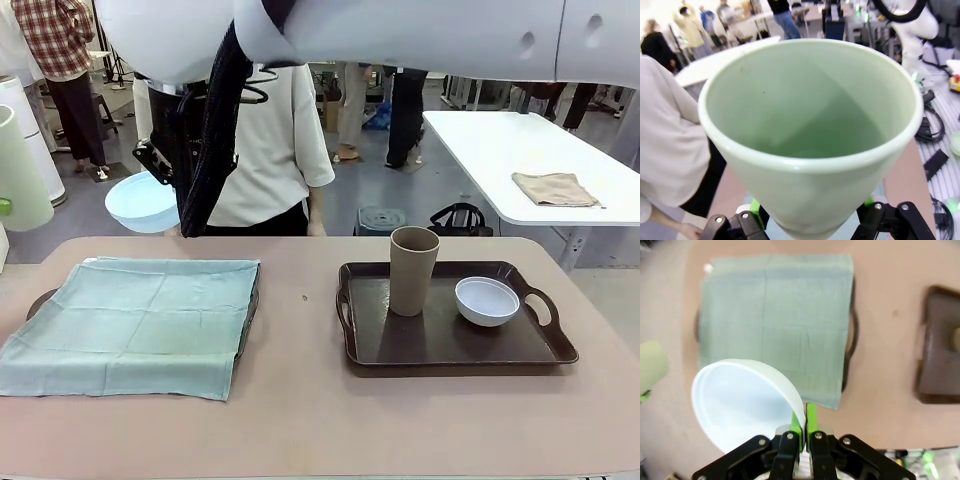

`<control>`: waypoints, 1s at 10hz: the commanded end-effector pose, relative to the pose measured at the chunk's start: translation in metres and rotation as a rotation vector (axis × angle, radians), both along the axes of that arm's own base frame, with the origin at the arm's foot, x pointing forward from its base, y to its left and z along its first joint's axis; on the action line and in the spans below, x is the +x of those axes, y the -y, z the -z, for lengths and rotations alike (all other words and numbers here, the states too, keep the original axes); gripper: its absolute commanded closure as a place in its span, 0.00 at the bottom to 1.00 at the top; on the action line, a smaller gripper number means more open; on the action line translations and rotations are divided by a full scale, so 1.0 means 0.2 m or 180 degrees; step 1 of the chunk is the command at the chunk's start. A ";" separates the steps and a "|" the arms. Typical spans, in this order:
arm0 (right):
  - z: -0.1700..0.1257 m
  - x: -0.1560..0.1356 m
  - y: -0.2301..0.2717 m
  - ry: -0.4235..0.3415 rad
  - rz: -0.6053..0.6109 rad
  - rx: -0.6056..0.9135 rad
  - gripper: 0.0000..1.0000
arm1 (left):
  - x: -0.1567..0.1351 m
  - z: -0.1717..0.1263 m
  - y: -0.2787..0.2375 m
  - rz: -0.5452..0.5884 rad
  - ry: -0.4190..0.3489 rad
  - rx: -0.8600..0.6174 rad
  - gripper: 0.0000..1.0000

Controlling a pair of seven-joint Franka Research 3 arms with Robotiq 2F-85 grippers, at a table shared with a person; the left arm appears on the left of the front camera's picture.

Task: Set up a tray with a mat and arrange the tableware.
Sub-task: Place the Picnic Bowl and Reusable plastic cup back onto the Handle tray in front of the human's position.

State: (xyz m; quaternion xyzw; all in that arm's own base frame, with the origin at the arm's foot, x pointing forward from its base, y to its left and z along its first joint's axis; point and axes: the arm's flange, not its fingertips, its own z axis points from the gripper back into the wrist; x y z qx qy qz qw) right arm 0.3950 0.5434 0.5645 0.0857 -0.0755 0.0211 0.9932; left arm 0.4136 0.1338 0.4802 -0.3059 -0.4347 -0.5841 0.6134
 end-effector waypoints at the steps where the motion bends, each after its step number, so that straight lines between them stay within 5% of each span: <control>1: 0.22 0.06 0.03 -0.0135 -0.0005 0.0144 0.95 | 0.09 0.21 0.01 0.0059 -0.0176 -0.0017 0.18; 6: 0.60 0.14 -0.01 -0.0080 0.0149 0.0128 0.95 | 0.17 0.53 0.14 0.0035 -0.0258 -0.0006 0.18; 10: 0.58 0.15 -0.02 -0.0173 0.0100 0.0063 0.95 | 0.15 0.50 0.10 0.0089 -0.0328 -0.0002 0.18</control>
